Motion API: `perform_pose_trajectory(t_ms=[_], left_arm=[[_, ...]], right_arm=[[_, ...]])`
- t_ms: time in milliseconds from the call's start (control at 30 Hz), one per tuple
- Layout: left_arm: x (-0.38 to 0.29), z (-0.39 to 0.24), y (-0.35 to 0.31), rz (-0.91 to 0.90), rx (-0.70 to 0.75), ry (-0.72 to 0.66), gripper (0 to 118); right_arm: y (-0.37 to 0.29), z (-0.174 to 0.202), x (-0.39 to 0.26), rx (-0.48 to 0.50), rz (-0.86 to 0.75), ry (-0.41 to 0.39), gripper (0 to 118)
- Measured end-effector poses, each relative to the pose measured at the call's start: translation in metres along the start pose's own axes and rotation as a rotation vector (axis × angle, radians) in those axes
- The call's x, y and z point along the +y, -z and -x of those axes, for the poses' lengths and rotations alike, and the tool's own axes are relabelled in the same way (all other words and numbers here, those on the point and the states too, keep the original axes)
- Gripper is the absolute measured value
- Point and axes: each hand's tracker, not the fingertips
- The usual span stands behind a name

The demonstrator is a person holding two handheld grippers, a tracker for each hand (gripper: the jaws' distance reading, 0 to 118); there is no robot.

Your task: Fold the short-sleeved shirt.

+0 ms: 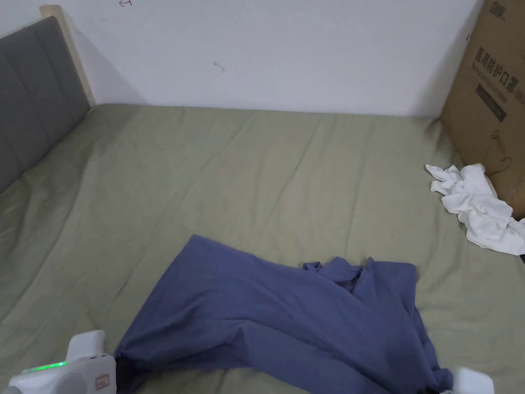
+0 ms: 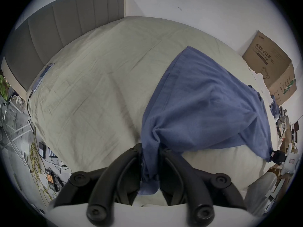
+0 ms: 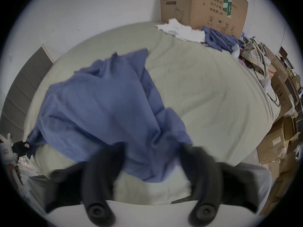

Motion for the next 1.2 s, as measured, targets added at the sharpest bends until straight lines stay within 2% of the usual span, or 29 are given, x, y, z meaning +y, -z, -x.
perform_pose_trajectory(t_ms=[33,67,133,167,233,367,667,733,767,800,833,867,900,1033,1200], left_arm=[[0.005,-0.002,-0.01,-0.041,-0.044,-0.015,79],[0.01,-0.006,-0.019,-0.064,-0.069,-0.015,88],[0.021,-0.016,-0.039,-0.148,-0.095,0.005,89],[0.028,-0.022,-0.048,-0.19,-0.103,0.016,95],[0.041,-0.035,-0.068,-0.264,-0.105,0.046,115],[0.067,-0.064,-0.115,-0.466,-0.161,0.083,118],[0.103,-0.111,-0.161,-0.695,-0.202,0.12,118],[0.104,-0.117,-0.163,-0.747,-0.21,0.111,110],[0.103,-0.121,-0.164,-0.779,-0.21,0.115,99],[0.101,-0.125,-0.166,-0.801,-0.208,0.13,75],[0.1,-0.126,-0.165,-0.825,-0.207,0.14,50],[0.097,-0.129,-0.165,-0.853,-0.204,0.153,21],[0.096,-0.132,-0.165,-0.853,-0.201,0.158,6],[0.094,-0.136,-0.16,-0.852,-0.229,0.19,5],[0.102,-0.137,-0.147,-0.799,-0.255,0.202,5]], right_arm=[[-0.007,0.0,0.007,0.021,-0.027,-0.001,98],[-0.016,0.0,0.014,0.036,-0.049,-0.009,107],[-0.038,0.003,0.03,0.048,-0.148,-0.025,109],[-0.049,0.006,0.04,0.046,-0.191,-0.038,109],[-0.072,0.011,0.059,0.054,-0.266,-0.061,111],[-0.124,0.023,0.09,0.072,-0.47,-0.094,118],[-0.188,0.051,0.112,0.016,-0.772,-0.161,115],[-0.193,0.057,0.11,-0.002,-0.806,-0.177,96],[-0.194,0.06,0.108,-0.008,-0.814,-0.176,79],[-0.196,0.062,0.107,-0.012,-0.824,-0.173,54],[-0.197,0.063,0.105,-0.016,-0.832,-0.172,38],[-0.195,0.064,0.105,-0.018,-0.839,-0.169,20],[-0.194,0.065,0.105,-0.015,-0.843,-0.169,5],[-0.19,0.063,0.102,0.012,-0.866,-0.163,2],[-0.184,0.065,0.105,-0.002,-0.85,-0.162,2]])
